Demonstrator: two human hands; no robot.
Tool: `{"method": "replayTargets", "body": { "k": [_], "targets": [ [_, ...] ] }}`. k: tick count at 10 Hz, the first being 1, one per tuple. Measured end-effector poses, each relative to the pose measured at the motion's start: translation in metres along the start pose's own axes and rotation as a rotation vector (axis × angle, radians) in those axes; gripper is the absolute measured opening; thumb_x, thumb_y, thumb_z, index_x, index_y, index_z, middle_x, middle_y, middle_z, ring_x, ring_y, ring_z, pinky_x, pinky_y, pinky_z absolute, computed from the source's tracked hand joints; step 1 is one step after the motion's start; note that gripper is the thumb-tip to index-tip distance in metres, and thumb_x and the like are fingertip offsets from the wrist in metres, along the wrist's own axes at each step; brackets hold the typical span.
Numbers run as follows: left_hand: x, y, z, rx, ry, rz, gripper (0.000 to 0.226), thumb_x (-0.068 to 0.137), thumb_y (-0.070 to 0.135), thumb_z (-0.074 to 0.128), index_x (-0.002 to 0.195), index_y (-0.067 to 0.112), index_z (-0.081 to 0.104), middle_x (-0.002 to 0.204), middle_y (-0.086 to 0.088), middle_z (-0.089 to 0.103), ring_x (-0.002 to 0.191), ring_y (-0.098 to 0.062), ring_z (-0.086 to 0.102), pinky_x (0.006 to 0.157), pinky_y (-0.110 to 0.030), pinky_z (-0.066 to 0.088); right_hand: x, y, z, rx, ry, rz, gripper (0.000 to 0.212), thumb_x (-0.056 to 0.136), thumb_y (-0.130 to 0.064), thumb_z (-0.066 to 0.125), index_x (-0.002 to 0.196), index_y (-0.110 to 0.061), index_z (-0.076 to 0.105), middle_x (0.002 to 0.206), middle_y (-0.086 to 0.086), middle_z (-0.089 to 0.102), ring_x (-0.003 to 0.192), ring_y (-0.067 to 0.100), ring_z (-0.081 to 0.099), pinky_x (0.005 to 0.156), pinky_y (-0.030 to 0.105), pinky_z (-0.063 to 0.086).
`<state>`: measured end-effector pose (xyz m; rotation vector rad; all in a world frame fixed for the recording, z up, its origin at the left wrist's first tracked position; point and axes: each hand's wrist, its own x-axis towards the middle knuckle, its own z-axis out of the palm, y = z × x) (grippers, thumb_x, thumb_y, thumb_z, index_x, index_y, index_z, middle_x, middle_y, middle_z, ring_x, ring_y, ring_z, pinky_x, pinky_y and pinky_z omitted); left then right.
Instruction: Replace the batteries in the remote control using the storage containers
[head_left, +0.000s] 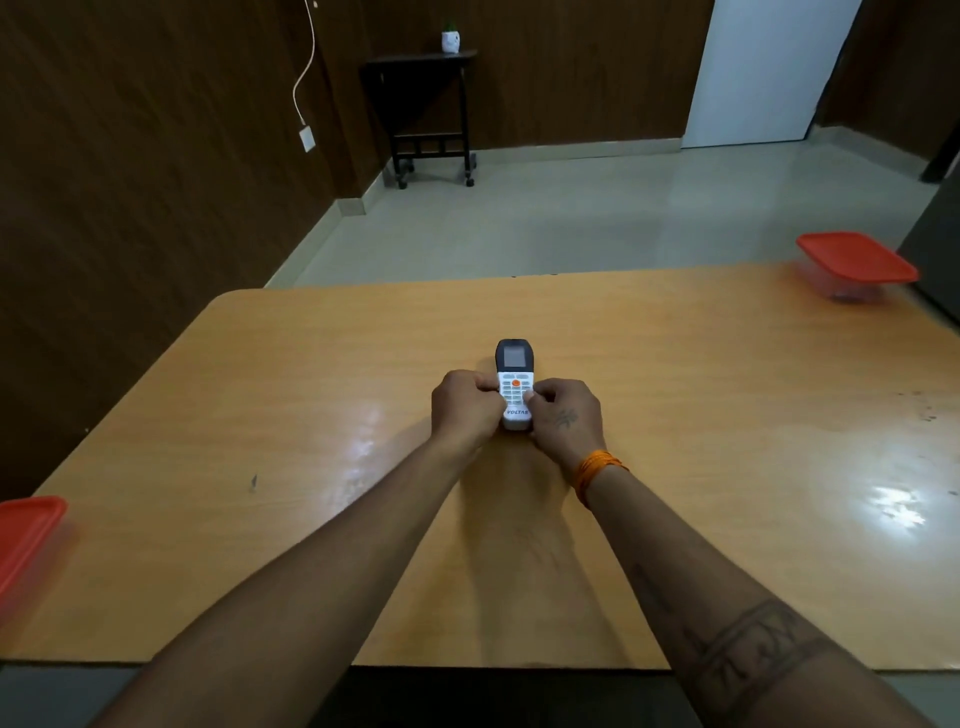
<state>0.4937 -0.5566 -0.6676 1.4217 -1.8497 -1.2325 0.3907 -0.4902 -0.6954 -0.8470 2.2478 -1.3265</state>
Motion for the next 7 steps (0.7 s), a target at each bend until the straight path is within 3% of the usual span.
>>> {"method": "replayTargets", "body": {
  "k": [5,6,7],
  "targets": [
    [0.011,-0.002,0.003,-0.003,0.027,0.003,0.034,0.082,0.001,0.063,0.108,0.012,0.081,0.113,-0.007,0.078,0.104,-0.026,0.072,0.089,-0.043,0.063,0.012,0.004,0.004,-0.002,-0.019,0.028,0.03,0.098,-0.03,0.06,0.106,-0.009,0.079,0.104,0.013,0.079,0.094,0.033,0.074,0.079,0.051,0.064],
    [0.005,0.0,-0.007,-0.026,0.016,0.052,0.036,0.086,0.003,0.068,0.118,0.015,0.077,0.112,0.004,0.072,0.107,-0.019,0.067,0.094,-0.037,0.059,0.011,-0.002,-0.009,-0.008,0.038,0.047,0.037,0.099,-0.035,0.058,0.126,-0.013,0.072,0.121,0.009,0.073,0.108,0.029,0.069,0.092,0.046,0.06],
    [0.005,0.004,-0.023,-0.068,0.01,0.14,0.042,0.089,0.009,0.074,0.13,0.017,0.07,0.124,0.006,0.069,0.116,-0.012,0.061,0.101,-0.033,0.053,0.004,-0.009,-0.027,0.024,0.124,0.018,0.039,0.101,-0.034,0.061,0.135,-0.014,0.066,0.126,0.006,0.07,0.106,0.019,0.061,0.093,0.034,0.053]
  ]
}}
